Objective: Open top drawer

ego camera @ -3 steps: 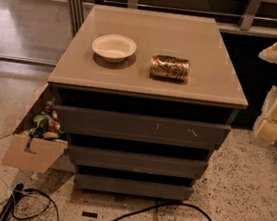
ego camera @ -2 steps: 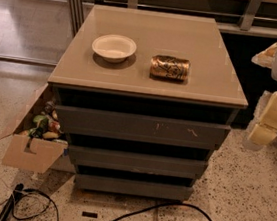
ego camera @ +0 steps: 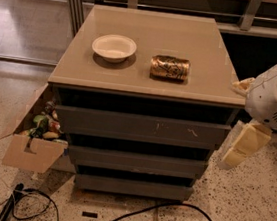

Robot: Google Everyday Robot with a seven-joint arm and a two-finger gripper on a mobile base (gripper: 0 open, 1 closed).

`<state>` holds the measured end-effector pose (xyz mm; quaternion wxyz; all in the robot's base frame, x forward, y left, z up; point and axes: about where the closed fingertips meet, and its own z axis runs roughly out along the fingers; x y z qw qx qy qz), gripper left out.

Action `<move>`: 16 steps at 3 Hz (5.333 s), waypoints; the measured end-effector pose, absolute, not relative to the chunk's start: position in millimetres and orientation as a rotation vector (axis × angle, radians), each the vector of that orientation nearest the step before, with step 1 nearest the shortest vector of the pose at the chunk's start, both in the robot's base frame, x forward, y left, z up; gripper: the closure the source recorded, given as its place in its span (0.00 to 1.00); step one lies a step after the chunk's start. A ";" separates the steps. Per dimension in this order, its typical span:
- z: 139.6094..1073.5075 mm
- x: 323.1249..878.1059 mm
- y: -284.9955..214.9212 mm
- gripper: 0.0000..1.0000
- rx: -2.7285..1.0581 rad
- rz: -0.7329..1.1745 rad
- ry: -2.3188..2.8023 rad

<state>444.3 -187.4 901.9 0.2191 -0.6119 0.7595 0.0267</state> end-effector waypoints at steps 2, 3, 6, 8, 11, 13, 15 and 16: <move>819.7 478.8 -198.3 0.00 -1.615 0.206 2.093; 816.0 479.9 -195.3 0.00 -1.620 0.211 2.093; 749.4 509.2 -156.7 0.00 -1.637 0.286 2.079; 710.7 546.1 -151.9 0.00 -1.613 0.221 2.002; 662.0 595.7 -153.1 0.00 -1.567 0.098 1.961; 648.7 602.2 -152.6 0.26 -1.561 0.115 1.976; 656.9 600.4 -153.0 0.81 -1.564 0.115 1.977; 661.8 600.4 -153.0 1.00 -1.564 0.115 1.977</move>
Offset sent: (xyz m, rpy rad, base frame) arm 0.0531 -0.0205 -0.1164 0.1544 0.0430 -0.0364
